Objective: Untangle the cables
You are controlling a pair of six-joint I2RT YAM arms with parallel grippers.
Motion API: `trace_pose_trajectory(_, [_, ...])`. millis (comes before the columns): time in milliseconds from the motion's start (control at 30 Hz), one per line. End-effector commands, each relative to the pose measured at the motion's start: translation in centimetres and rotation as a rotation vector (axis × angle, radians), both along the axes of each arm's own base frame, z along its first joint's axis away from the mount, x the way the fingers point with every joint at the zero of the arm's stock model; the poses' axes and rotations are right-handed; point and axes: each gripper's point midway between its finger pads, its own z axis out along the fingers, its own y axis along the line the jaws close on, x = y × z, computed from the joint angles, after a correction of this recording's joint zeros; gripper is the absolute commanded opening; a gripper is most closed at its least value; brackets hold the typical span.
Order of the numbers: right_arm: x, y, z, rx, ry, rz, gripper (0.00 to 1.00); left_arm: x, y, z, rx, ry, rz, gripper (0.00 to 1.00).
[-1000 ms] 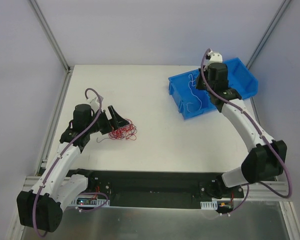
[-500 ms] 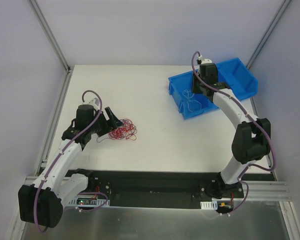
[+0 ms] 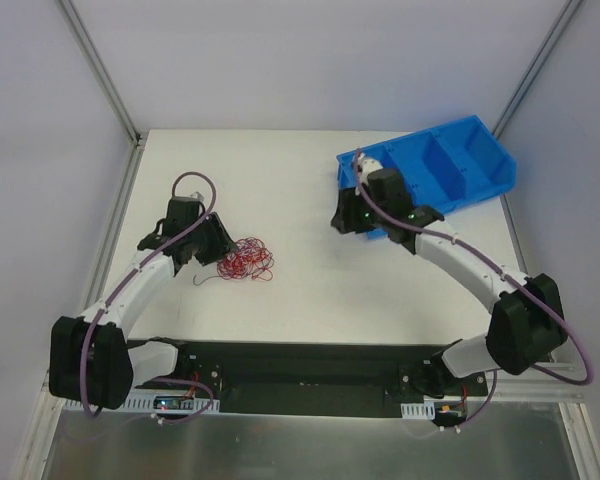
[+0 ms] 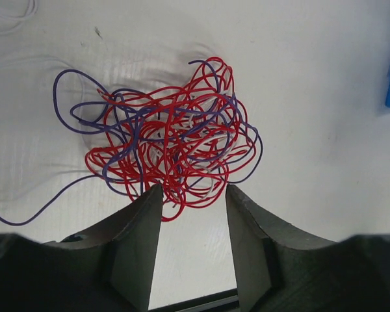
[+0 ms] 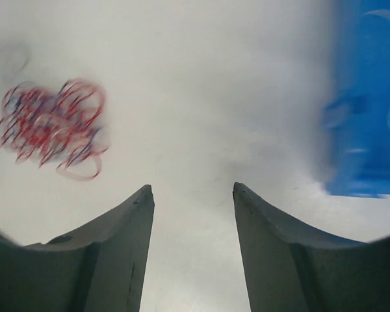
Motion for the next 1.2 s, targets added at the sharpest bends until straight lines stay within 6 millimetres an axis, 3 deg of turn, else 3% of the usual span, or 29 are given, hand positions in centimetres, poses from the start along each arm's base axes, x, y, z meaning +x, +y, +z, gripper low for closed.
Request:
trace_pose_trajectory(0, [-6.3,7.2,0.6,0.175,-0.035,0.253,0.55,1.8,0.5,0.5,0.043,-0.014,-0.004,0.41])
trace_pose_trajectory(133, [-10.5,8.3,-1.0,0.205,-0.006,0.333,0.55,2.9,1.2,-0.4,0.093,0.011,0.020,0.39])
trace_pose_trajectory(233, [-12.3,8.5,-0.8,0.266,-0.019,0.363,0.54,3.5,1.3,-1.2,0.110,0.036,0.021,0.38])
trace_pose_trajectory(367, [-14.5,8.6,-1.3,0.304,-0.005,0.404,0.54,4.4,0.8,-1.7,0.101,0.063,0.001,0.27])
trace_pose_trajectory(533, [-15.0,8.5,-1.4,0.303,-0.003,0.408,0.54,4.4,0.6,-2.5,0.095,0.091,-0.014,0.00])
trace_pose_trajectory(667, [-14.4,9.6,-1.5,0.290,0.009,0.419,0.54,3.6,0.7,-0.6,0.080,0.026,0.000,0.00])
trace_pose_trajectory(800, [-12.2,12.9,0.0,0.425,0.027,0.366,0.55,2.3,-0.4,3.0,0.003,-0.080,-0.041,0.00])
trace_pose_trajectory(967, [-10.5,20.0,2.3,0.632,0.082,0.426,0.55,0.6,-2.0,6.1,-0.095,-0.161,-0.120,0.00])
trace_pose_trajectory(1033, [-10.5,22.8,1.5,0.652,0.133,0.465,0.55,0.1,-2.5,6.9,-0.121,-0.177,-0.158,0.00])
trace_pose_trajectory(1167, [-10.1,26.4,-0.2,0.649,0.165,0.478,0.56,-1.0,-3.9,9.5,-0.199,-0.229,-0.239,0.00])
